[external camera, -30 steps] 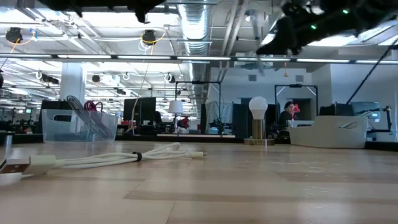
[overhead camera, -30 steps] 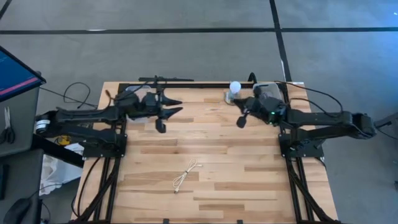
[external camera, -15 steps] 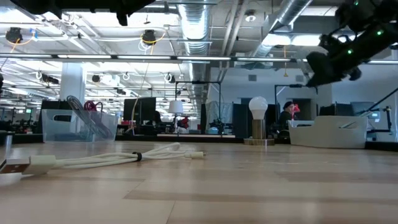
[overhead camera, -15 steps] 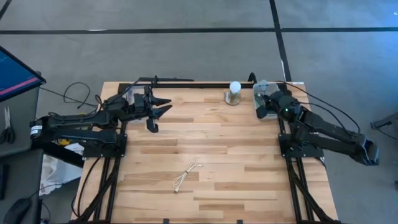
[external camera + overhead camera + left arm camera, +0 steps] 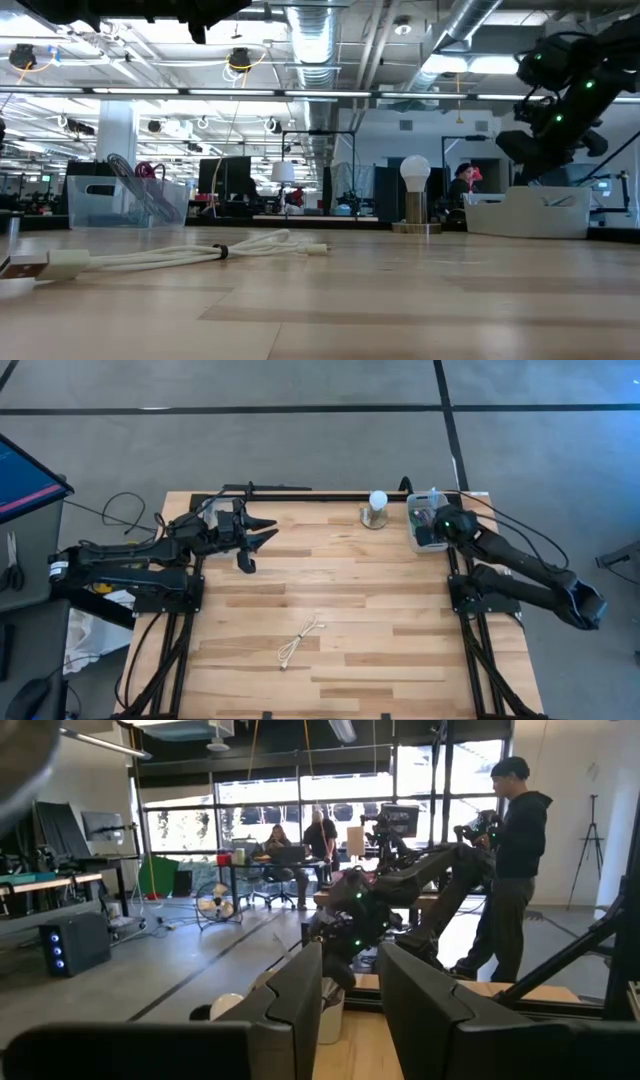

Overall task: Pick & Place USB Port
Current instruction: Put the blue charger cable into the gray bin, then put the white charger cable into the gray bin

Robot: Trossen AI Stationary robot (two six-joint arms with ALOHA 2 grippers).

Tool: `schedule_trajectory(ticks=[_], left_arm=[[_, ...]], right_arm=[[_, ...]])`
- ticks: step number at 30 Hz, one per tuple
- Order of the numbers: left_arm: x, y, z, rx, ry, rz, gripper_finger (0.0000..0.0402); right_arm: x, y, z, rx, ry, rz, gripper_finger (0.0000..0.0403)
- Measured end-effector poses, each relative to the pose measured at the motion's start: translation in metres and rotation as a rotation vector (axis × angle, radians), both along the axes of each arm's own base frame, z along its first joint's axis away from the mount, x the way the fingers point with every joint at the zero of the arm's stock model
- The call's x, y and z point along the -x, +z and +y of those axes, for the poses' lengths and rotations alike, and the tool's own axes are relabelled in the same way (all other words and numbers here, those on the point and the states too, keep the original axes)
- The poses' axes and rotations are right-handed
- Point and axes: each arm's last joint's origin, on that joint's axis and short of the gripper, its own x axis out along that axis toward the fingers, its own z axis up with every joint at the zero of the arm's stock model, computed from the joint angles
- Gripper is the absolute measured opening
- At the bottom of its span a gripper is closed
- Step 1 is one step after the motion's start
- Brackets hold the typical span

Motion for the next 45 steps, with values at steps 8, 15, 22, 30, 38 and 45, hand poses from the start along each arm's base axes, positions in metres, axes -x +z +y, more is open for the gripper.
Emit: schedule_trajectory(ticks=[8, 15, 22, 30, 38, 45], left_arm=[[0.0, 0.0, 0.0, 0.0, 0.0, 0.0, 0.0102], [0.0, 0.0, 0.0, 0.0, 0.0, 0.0, 0.0102], [0.0, 0.0, 0.0, 0.0, 0.0, 0.0, 0.0102], [0.0, 0.0, 0.0, 0.0, 0.0, 0.0, 0.0102], [0.0, -0.002, 0.0, 0.033, -0.005, 0.014, 0.0102], [-0.014, -0.019, -0.004, 0.206, -0.037, 0.114, 0.0102]], right_arm=[[-0.005, -0.015, -0.011, -0.093, -0.013, 0.046, 0.0], [-0.01, -0.015, -0.019, -0.057, -0.02, 0.021, 0.0014], [-0.011, -0.013, -0.02, -0.029, 0.0, 0.038, 0.007], [-0.011, -0.012, -0.018, -0.032, 0.031, 0.031, 0.0119], [-0.033, 0.008, -0.003, -0.017, 0.505, -0.229, 0.0117], [-0.052, 0.031, 0.011, 0.128, 0.763, -0.418, 0.011]])
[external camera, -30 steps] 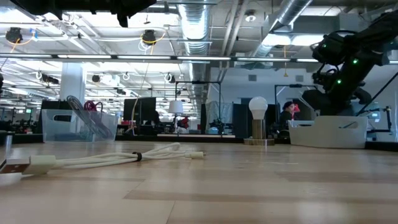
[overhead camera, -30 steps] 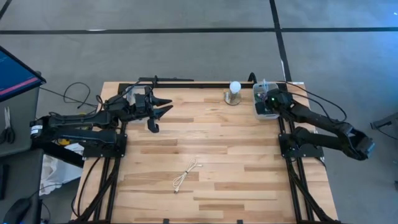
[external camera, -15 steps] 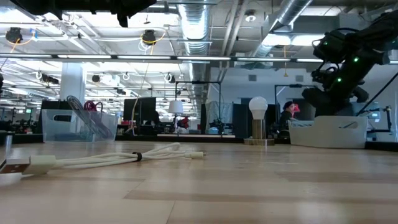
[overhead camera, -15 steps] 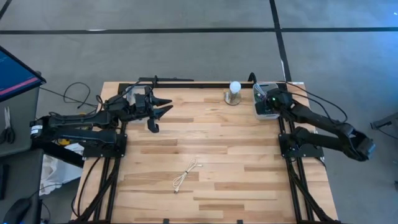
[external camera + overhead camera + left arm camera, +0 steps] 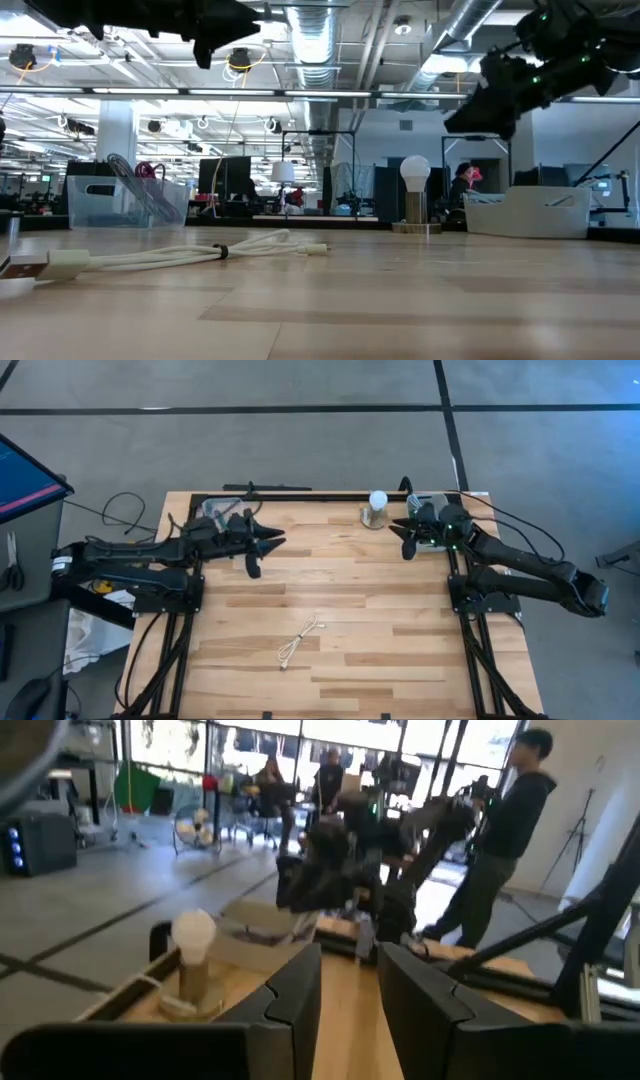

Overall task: Pick & Place USB Port
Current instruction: Put the white charger cable into the gray bin

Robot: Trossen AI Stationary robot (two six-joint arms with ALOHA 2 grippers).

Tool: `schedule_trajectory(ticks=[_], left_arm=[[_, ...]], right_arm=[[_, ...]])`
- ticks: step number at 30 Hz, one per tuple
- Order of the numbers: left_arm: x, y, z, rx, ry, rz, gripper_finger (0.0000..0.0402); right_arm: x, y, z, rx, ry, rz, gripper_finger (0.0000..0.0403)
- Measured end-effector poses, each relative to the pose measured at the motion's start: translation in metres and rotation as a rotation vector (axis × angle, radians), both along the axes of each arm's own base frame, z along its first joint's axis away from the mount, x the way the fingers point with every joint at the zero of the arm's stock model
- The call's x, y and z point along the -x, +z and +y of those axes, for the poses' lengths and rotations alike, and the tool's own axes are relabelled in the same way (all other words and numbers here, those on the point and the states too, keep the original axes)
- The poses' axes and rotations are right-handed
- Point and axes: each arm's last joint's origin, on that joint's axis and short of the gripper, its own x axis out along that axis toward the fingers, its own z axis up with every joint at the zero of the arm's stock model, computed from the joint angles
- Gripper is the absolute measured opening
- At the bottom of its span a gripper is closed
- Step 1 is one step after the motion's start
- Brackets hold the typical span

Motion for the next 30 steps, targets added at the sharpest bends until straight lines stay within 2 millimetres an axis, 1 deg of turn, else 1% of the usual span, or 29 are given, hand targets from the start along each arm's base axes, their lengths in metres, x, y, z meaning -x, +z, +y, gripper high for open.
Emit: schedule_trajectory(ticks=[5, 8, 12, 16, 20, 25, 30], left_arm=[[-0.012, -0.012, -0.013, -0.005, 0.037, 0.082, 0.0102], [-0.014, -0.008, -0.018, -0.036, 0.109, 0.164, 0.0102], [-0.011, 0.0, -0.023, -0.028, 0.218, 0.345, 0.0102], [-0.005, 0.005, -0.026, 0.1, 0.274, 0.472, 0.0102], [-0.007, 0.0, -0.032, 0.247, 0.256, 0.519, 0.0102], [-0.023, -0.013, -0.039, 0.382, 0.213, 0.587, 0.0101], [-0.051, -0.025, -0.044, 0.457, 0.147, 0.69, 0.0101]], right_arm=[[-0.008, 0.008, 0.008, 0.057, 0.067, -0.073, 0.0108], [-0.01, 0.01, 0.011, 0.068, 0.09, -0.086, 0.0108], [-0.011, 0.01, 0.012, 0.068, 0.097, -0.086, 0.0108], [-0.011, 0.01, 0.012, 0.068, 0.091, -0.086, 0.0108], [-0.01, 0.01, 0.01, 0.077, 0.049, -0.079, 0.0108], [-0.01, 0.01, 0.01, 0.08, 0.042, -0.084, 0.0108], [-0.01, 0.011, 0.01, 0.081, 0.044, -0.085, 0.0108]])
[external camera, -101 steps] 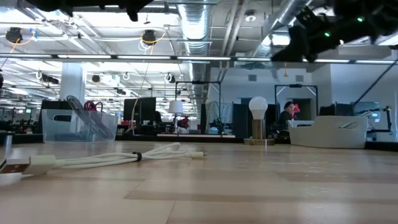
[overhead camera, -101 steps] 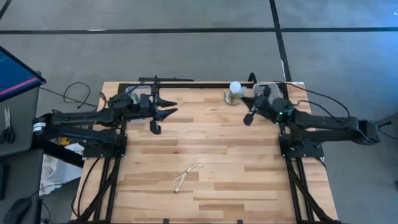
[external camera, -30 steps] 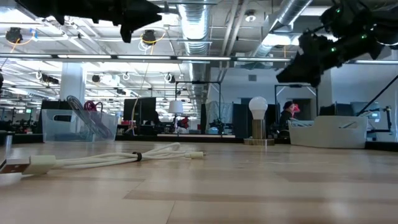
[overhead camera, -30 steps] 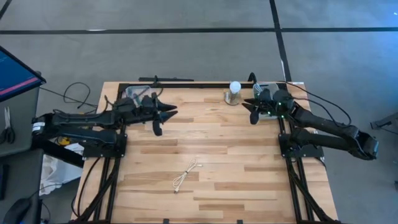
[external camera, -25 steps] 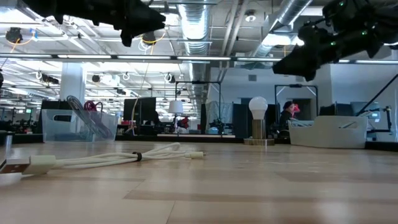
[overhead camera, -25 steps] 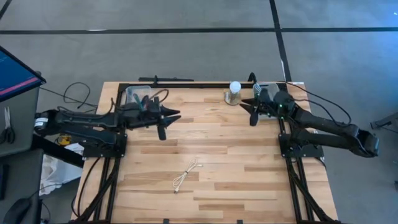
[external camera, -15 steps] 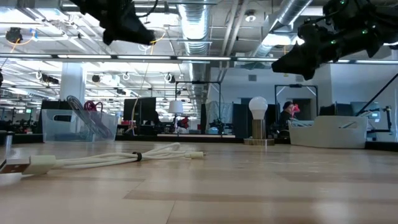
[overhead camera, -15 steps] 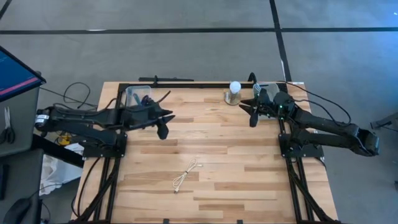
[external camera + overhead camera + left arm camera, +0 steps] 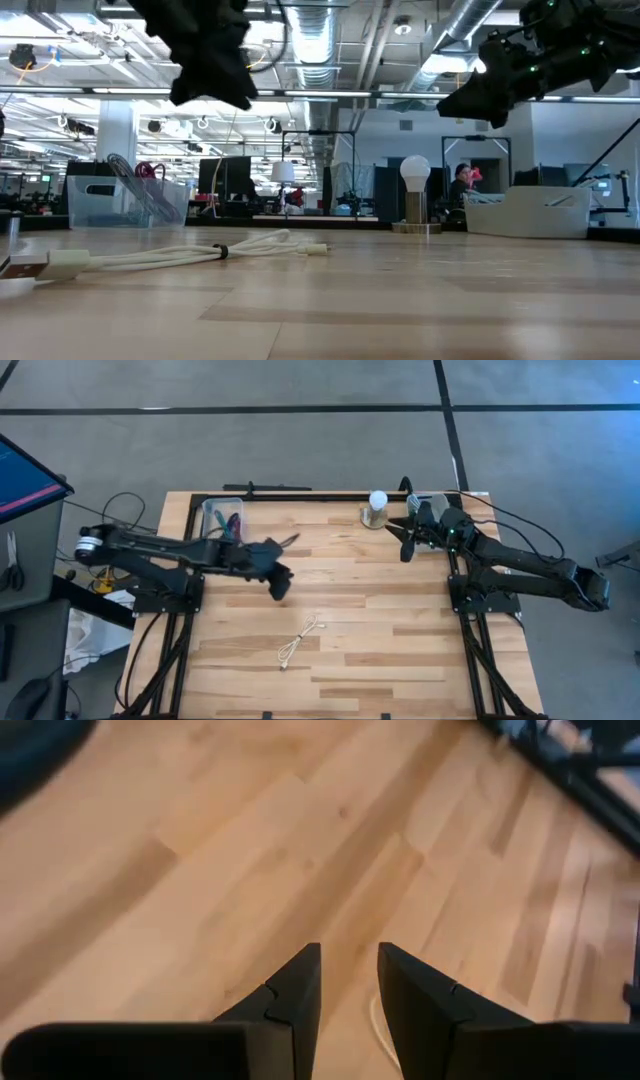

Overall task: Pick & Place USB Port
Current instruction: Put the white charger cable into the gray bin

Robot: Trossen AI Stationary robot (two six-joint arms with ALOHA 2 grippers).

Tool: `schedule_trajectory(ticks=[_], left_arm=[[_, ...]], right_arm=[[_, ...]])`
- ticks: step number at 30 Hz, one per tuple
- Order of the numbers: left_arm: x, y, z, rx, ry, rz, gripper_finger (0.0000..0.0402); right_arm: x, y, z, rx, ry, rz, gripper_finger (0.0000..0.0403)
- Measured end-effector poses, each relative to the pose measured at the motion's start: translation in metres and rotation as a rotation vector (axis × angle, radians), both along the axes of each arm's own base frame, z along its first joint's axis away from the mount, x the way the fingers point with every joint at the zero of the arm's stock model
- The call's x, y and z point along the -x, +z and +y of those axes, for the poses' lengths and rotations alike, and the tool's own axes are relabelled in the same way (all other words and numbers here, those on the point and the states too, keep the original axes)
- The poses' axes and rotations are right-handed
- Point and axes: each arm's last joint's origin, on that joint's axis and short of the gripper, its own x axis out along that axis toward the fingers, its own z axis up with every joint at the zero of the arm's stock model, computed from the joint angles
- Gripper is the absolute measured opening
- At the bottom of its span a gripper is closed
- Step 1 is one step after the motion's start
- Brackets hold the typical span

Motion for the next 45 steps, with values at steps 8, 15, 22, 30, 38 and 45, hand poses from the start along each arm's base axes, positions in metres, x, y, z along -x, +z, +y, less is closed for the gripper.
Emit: schedule_trajectory(ticks=[8, 15, 22, 30, 38, 45], left_arm=[[-0.037, -0.014, -0.002, 0.075, 0.05, 0.22, 0.0101], [-0.055, -0.008, -0.002, 0.207, 0.035, 0.239, 0.0101], [-0.074, 0.01, -0.002, 0.119, -0.077, -0.021, 0.0101], [-0.082, 0.021, 0.006, 0.099, -0.103, -0.155, 0.0101], [-0.092, 0.0, -0.013, 0.129, -0.182, -0.085, 0.0102], [-0.097, -0.042, -0.036, 0.196, -0.215, 0.127, 0.0102]], right_arm=[[0.0, 0.0, 0.0, -0.002, 0.0, 0.004, 0.0108], [0.0, -0.003, 0.0, -0.011, 0.001, 0.024, 0.0108], [0.002, -0.008, 0.001, -0.04, 0.0, 0.072, 0.0108], [0.003, -0.013, 0.002, -0.068, 0.0, 0.12, 0.0108], [0.003, -0.013, 0.001, -0.043, -0.013, 0.133, 0.0108], [0.003, -0.013, 0.001, -0.042, -0.018, 0.134, 0.0108]])
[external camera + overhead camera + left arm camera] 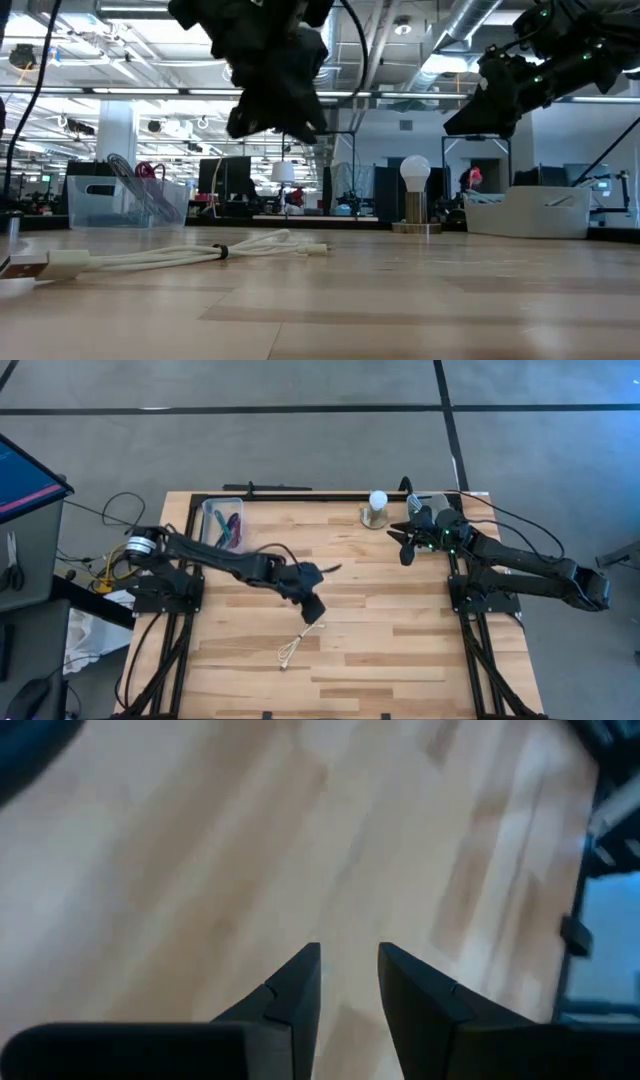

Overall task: Pick & Place USB Port
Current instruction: Put the white charger cable into the gray bin

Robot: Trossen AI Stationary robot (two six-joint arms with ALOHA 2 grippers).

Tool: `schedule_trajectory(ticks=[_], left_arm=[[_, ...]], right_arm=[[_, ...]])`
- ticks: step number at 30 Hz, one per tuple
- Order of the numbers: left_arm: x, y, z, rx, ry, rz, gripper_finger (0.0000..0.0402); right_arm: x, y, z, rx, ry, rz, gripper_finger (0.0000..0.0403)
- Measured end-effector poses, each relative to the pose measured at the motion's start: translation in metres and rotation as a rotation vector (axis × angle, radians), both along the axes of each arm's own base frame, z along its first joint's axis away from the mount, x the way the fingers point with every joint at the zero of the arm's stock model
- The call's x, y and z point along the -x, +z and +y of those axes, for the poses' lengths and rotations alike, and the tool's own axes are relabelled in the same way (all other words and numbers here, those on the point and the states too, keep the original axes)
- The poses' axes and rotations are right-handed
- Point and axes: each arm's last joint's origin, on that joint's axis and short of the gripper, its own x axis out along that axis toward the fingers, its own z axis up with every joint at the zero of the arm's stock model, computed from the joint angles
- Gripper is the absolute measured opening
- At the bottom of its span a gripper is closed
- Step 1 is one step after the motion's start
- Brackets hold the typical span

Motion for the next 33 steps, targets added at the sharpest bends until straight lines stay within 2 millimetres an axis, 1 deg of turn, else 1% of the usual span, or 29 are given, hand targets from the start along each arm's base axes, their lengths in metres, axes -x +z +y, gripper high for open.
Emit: schedule_trajectory(ticks=[3, 7, 12, 17, 21, 25, 27, 33], left_arm=[[-0.001, -0.009, -0.011, 0.093, -0.009, 0.051, 0.0107], [0.0, -0.014, -0.02, 0.203, -0.002, 0.11, 0.0121], [0.006, -0.02, -0.029, 0.227, 0.05, 0.193, 0.0147], [0.003, -0.039, -0.037, 0.227, 0.067, 0.257, 0.0163], [0.0, -0.058, -0.038, 0.211, 0.073, 0.311, 0.0162], [-0.003, -0.071, -0.036, 0.193, 0.085, 0.337, 0.0154], [-0.004, -0.074, -0.036, 0.168, 0.102, 0.335, 0.015], [-0.005, -0.073, -0.034, 0.125, 0.129, 0.311, 0.0133]], right_arm=[[0.0, 0.0, 0.0, -0.001, 0.0, 0.0, 0.0108], [0.0, 0.0, 0.0, -0.004, -0.002, -0.002, 0.0108], [0.0, 0.0, 0.0, -0.005, -0.002, -0.002, 0.0108], [0.0, 0.0, 0.0, -0.007, -0.002, 0.001, 0.0108], [0.0, -0.001, 0.0, -0.011, -0.002, 0.008, 0.0108], [0.001, -0.003, 0.001, -0.023, -0.002, 0.026, 0.0108], [0.001, -0.004, 0.001, -0.031, -0.002, 0.038, 0.0108], [0.002, -0.007, 0.001, -0.044, -0.003, 0.06, 0.0108]])
